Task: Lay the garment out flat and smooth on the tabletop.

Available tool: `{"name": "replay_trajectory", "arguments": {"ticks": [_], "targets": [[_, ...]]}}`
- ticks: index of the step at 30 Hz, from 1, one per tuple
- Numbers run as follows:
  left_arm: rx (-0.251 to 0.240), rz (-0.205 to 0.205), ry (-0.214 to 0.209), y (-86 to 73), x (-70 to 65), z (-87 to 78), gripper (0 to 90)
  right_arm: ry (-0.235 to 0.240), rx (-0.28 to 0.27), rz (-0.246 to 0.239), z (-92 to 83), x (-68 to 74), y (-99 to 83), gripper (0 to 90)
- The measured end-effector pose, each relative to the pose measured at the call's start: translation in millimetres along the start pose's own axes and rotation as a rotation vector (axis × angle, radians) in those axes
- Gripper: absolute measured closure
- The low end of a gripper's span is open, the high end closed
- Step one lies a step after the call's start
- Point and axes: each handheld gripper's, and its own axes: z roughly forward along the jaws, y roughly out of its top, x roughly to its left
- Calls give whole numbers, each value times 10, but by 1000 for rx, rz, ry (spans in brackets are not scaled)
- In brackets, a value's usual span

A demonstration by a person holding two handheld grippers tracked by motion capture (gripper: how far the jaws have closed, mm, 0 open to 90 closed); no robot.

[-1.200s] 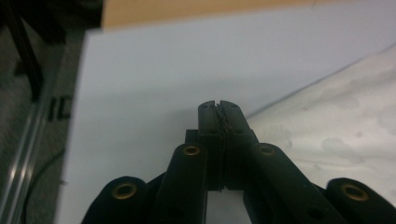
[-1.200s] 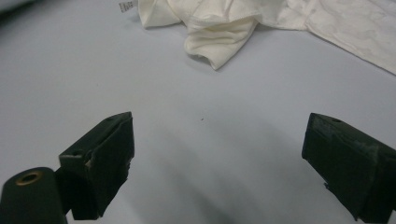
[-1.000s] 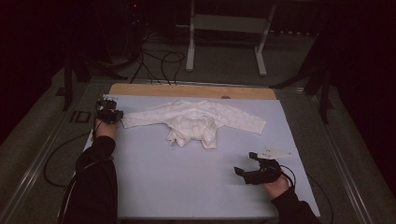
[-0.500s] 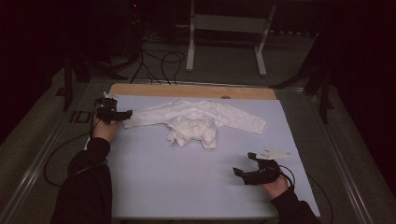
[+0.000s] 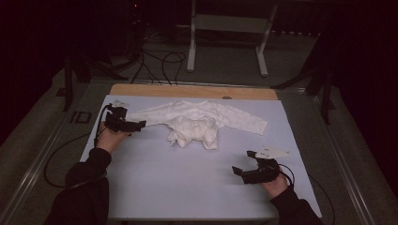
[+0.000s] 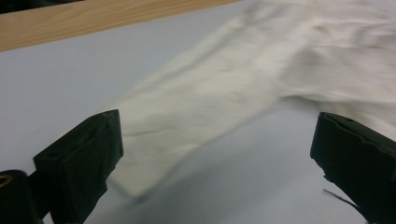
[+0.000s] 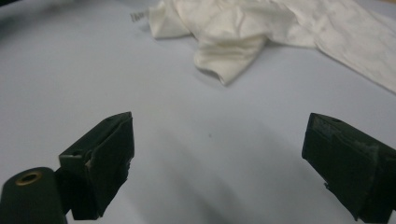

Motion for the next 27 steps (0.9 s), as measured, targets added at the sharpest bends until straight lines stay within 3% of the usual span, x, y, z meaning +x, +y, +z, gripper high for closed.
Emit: {"name": "replay_trajectory", "arguments": {"ticks": [3,9,10,11,14,17,18,19,21,23,27], "targets": [[-15,50,-57,-3,-207,-39,2,-1,9,-45,47,17,90,93],[-16,158,-163,10,-655,-49,5,24,11,-58,199,48,292,93],[-16,158,-163,10,-655,-49,20,33,15,-59,235,54,321,93],[-14,190,-201,11,-805,-35,32,41,15,-65,273,51,343,93],[-7,236,-237,-5,-1011,22,85,59,44,-79,412,83,399,93],[17,281,-252,-51,-1173,110,153,67,77,-93,568,134,433,94],[17,281,-252,-51,-1173,110,169,67,77,-93,568,134,433,94],[32,304,-257,-97,-1270,185,182,53,109,-127,680,161,449,142],[39,321,-263,-114,-1301,214,256,49,114,-136,724,159,458,161],[58,359,-254,-149,-1392,300,309,33,141,-165,853,167,480,243],[87,391,-232,-168,-1466,406,366,6,174,-176,974,152,494,321]]}}
